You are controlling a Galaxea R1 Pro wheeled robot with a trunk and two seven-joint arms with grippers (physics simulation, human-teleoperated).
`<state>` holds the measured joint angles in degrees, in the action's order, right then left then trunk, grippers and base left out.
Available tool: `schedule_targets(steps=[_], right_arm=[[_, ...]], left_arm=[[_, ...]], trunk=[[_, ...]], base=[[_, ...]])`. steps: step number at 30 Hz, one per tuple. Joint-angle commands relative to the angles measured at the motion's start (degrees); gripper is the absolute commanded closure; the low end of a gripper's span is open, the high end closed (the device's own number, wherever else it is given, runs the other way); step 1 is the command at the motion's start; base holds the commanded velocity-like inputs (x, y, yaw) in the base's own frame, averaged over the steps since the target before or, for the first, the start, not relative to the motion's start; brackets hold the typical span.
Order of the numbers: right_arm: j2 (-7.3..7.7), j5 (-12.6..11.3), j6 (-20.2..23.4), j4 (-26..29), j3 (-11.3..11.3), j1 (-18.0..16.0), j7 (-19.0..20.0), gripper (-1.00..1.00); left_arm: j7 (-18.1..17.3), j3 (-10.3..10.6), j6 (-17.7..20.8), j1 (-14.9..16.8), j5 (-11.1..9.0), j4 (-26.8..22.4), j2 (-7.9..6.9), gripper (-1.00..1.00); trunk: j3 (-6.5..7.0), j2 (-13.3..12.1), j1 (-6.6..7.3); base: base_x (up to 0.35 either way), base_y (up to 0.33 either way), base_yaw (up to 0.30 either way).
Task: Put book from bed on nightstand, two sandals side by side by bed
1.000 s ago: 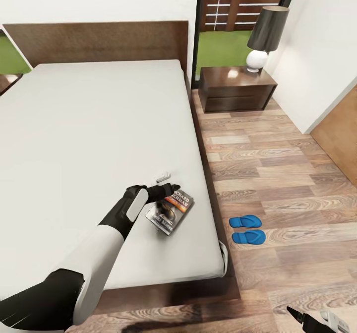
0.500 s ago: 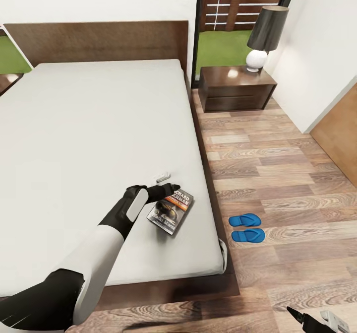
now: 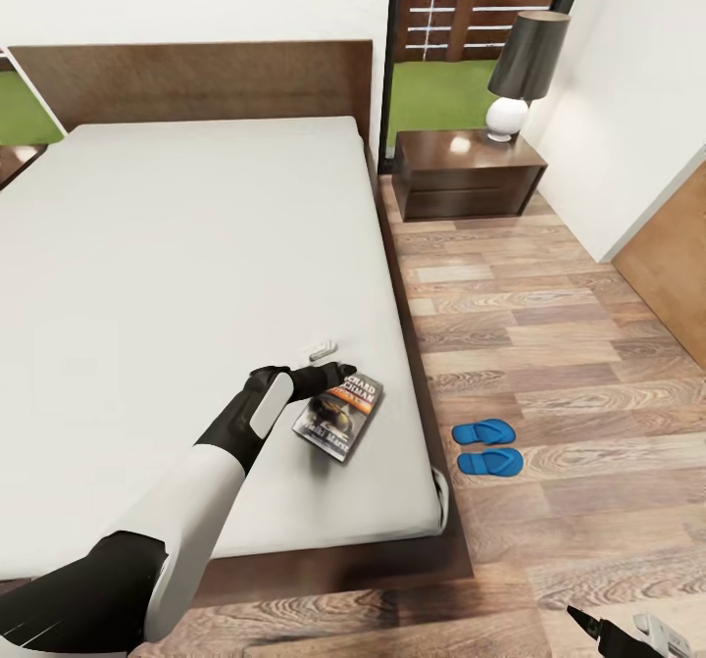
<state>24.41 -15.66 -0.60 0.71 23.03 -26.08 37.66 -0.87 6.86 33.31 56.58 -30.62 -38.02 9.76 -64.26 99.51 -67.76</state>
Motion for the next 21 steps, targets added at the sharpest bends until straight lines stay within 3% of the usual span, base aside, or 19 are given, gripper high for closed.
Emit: schedule_targets(steps=[1, 6, 21], right_arm=[[0.02, -0.5, -0.1, -0.1, -0.3, -0.1, 0.2, -1.00], [0.03, -0.5, -0.1, -0.1, -0.3, 0.0, 0.2, -1.00], [0.04, -0.5, -0.1, -0.1, -0.3, -0.1, 0.2, -1.00]], left_arm=[[-0.1, 0.0, 0.2, 0.0, 0.0, 0.0, 0.00, -1.00], [-0.1, 0.0, 0.2, 0.0, 0.0, 0.0, 0.00, -1.00], [-0.1, 0.0, 0.2, 0.0, 0.0, 0.0, 0.00, -1.00]], trunk=[[-0.03, 0.0, 0.02], [-0.03, 0.0, 0.02], [-0.03, 0.0, 0.02]], base=[[-0.206, 0.000, 0.000], [-0.136, 0.000, 0.000], [-0.006, 0.000, -0.031]])
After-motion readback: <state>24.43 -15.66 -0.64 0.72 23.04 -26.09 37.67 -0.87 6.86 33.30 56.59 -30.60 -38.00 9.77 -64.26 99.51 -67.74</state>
